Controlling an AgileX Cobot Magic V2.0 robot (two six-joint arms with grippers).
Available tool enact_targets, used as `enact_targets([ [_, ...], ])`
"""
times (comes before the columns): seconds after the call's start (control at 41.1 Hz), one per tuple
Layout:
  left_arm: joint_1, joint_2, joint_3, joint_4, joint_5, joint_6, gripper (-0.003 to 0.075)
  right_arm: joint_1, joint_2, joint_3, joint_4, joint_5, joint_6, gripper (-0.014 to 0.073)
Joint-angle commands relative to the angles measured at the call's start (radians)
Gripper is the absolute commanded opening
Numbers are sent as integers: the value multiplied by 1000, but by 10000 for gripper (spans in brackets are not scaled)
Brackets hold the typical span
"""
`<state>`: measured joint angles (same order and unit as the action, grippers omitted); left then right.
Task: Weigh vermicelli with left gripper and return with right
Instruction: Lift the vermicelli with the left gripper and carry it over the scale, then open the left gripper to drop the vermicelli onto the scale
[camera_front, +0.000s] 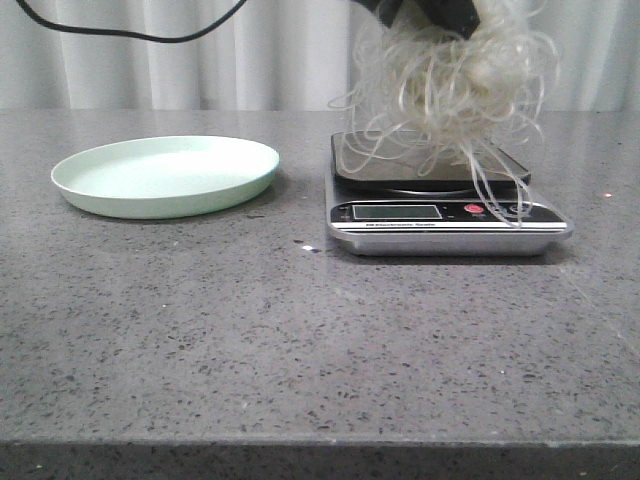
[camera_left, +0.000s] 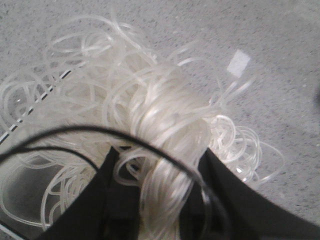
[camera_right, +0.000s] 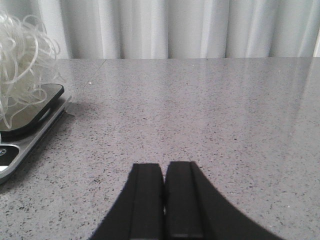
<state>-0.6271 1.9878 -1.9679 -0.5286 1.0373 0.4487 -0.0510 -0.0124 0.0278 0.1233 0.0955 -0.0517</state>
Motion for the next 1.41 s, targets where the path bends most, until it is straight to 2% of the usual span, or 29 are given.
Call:
enact_targets([
  [0.0,-6,-48,-36,3,-40,-7,145,-4,-14,-8,2,-76,1,152],
  [0.073,-6,-40,-36,41,-26,-7,145,-4,-14,-8,2,-76,1,152],
  [0.462,-4,-15,-36,41,14,-7,166,-4,-14,-8,2,-76,1,152],
  [0.608,-4,-15,-36,41,33,-7,277,-4,-14,-8,2,-76,1,152],
  [0.779,-4,-17,-36,41,38,-8,506,-4,-14,-8,2,-76,1,152],
  [0.9,-4,-28,-38,41,38,-8,609,-4,-14,-8,2,-76,1,152],
  [1.192,16,-102,-38,45,40,-14,619,-4,-14,-8,2,-76,1,152],
  [1.387,98,-176,-38,47,49,-52,617,-4,-14,-8,2,-76,1,152],
])
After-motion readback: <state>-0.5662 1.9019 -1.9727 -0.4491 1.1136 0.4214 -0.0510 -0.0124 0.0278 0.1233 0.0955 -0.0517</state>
